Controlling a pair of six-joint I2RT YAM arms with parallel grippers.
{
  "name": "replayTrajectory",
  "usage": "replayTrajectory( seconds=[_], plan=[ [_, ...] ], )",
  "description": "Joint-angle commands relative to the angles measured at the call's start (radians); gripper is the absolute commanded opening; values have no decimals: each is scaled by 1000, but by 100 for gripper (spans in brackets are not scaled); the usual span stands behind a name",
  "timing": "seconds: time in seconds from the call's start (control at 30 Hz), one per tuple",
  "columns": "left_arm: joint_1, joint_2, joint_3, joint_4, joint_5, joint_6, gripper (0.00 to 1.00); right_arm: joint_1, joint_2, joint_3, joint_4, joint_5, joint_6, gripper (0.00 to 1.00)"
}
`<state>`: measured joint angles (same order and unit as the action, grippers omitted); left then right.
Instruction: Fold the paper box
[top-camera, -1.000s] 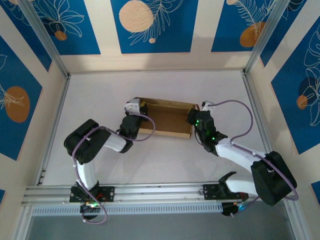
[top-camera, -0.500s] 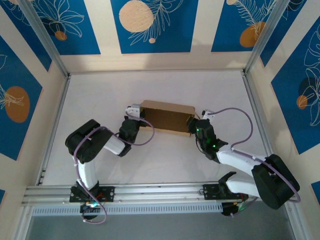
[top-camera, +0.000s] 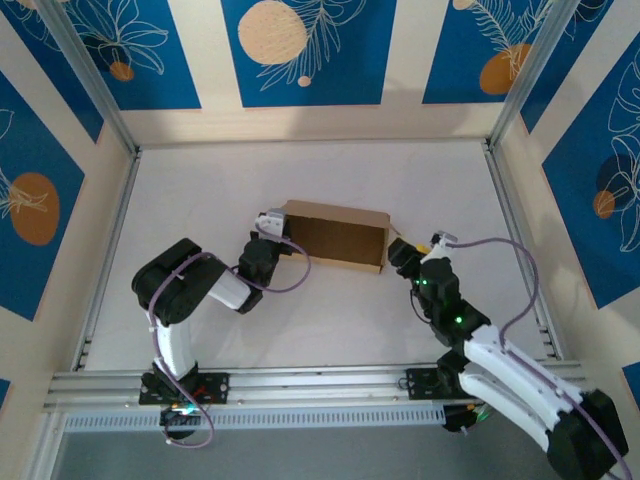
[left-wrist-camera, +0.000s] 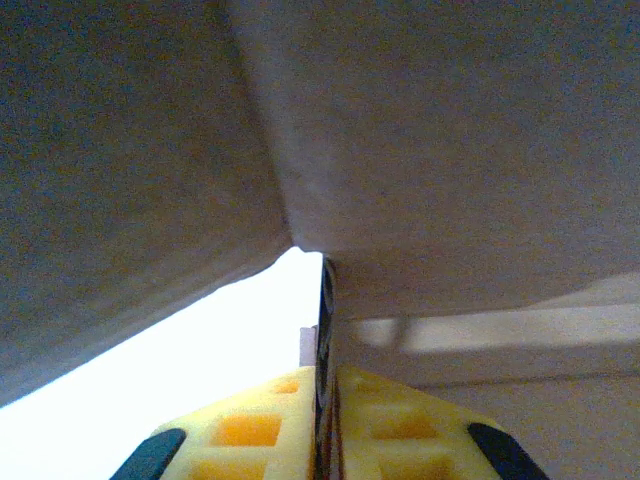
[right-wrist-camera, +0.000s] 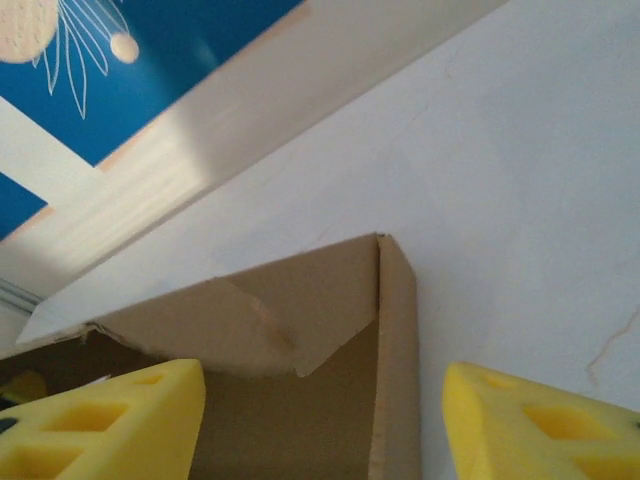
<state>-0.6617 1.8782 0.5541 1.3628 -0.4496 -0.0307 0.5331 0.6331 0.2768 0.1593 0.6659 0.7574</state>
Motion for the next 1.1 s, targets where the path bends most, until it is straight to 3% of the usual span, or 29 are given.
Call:
replayTrajectory(
  seconds=[0.0, 0.1, 0.23, 0.33, 0.43, 0.53, 0.63, 0.73, 1.07],
  plan=[
    [-3, 12, 0, 44, 12, 12, 12, -30, -100, 61, -208, 14, 30, 57],
    [-3, 10, 1, 45, 17, 11, 12, -110, -56, 232, -450, -29, 103, 42],
    [-3, 4, 3, 45, 23, 7, 12, -195, 168, 524, -617, -215, 16, 31],
    [-3, 2, 6, 45, 32, 1, 12, -202, 339, 763, -794, -330, 48, 32],
    [-3, 4, 4, 44, 31, 3, 12, -212, 467, 885, -802, -553, 110, 32],
    [-3, 5, 3, 45, 26, 3, 13, -189, 593, 967, -799, -664, 226, 32],
    [-3, 4, 1, 45, 22, -5, 13, -145, 722, 1060, -841, -646, 300, 30],
    [-3, -6, -1, 45, 21, -24, 14, -91, 804, 1110, -884, -550, 318, 29],
    [-3, -18, -23, 45, 24, -46, 24, -18, 845, 974, -839, -487, 380, 28]
  ],
)
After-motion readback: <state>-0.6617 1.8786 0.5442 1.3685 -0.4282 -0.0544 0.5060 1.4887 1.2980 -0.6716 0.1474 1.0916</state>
